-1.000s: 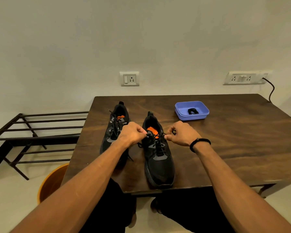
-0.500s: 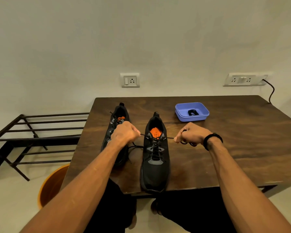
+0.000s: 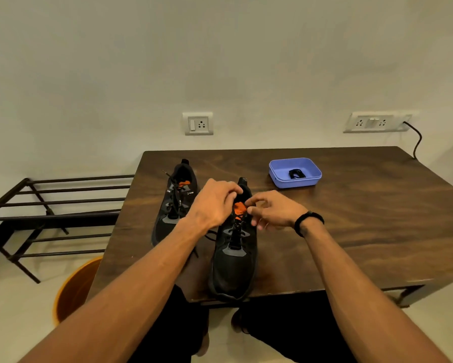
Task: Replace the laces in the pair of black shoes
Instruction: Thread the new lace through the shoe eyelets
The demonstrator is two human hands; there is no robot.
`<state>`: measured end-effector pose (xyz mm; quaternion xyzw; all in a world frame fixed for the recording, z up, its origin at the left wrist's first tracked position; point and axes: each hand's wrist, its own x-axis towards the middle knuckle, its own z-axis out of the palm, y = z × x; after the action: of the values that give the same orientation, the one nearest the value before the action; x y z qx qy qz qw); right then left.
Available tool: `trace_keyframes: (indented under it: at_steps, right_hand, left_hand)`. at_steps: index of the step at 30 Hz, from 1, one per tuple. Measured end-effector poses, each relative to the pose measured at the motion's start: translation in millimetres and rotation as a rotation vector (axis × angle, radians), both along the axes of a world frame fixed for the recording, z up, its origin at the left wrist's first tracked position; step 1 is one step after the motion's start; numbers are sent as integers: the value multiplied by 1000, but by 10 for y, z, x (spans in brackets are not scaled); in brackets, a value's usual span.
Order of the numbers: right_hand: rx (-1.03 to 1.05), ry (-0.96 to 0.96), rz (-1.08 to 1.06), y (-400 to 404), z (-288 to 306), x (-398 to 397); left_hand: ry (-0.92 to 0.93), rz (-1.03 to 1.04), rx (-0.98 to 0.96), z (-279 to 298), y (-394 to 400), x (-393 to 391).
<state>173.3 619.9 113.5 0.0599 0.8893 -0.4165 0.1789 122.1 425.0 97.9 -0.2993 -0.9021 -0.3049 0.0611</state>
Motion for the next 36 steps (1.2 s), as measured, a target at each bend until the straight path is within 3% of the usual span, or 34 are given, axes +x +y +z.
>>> trace_keyframes:
  at_steps: [2, 5, 7, 10, 12, 17, 20, 23, 25, 27, 30, 33, 36]
  right_hand:
    - [37, -38, 38, -83, -29, 16]
    - [106, -2, 77, -128, -73, 8]
    - [125, -31, 143, -112, -84, -13]
    - [199, -56, 204, -69, -80, -40]
    - [243, -40, 218, -43, -99, -53]
    - [300, -18, 178, -28, -181, -117]
    - [370, -5, 190, -80, -176, -120]
    - [467, 2, 226, -136, -134, -124]
    - [464, 8, 211, -167, -107, -112]
    - [415, 47, 194, -202, -109, -71]
    - [207, 83, 124, -216, -133, -7]
    - [-227, 12, -198, -235, -145, -5]
    - [-382, 66, -474, -354, -184, -72]
  left_hand:
    - [-41, -2, -224, -7, 142, -118]
    - [-180, -111, -803, 144, 411, -289]
    - [-275, -181, -1061, 318, 596, -336]
    - [-277, -249, -1267, 507, 825, -320]
    - [-265, -245, -1294, 569, 915, -310]
    - [-580, -192, -1037, 337, 722, -507]
    - [-413, -88, -810, 170, 464, -420]
    - [-206, -9, -381, -16, 162, -179]
    - [-324, 34, -131, -58, 31, -60]
    - [-451, 110, -3, -94, -26, -37]
    - [-438, 161, -1, -136, -73, -53]
    - [-430, 126, 22, -180, -126, -80]
    - [-457, 79, 23, -161, -129, -39]
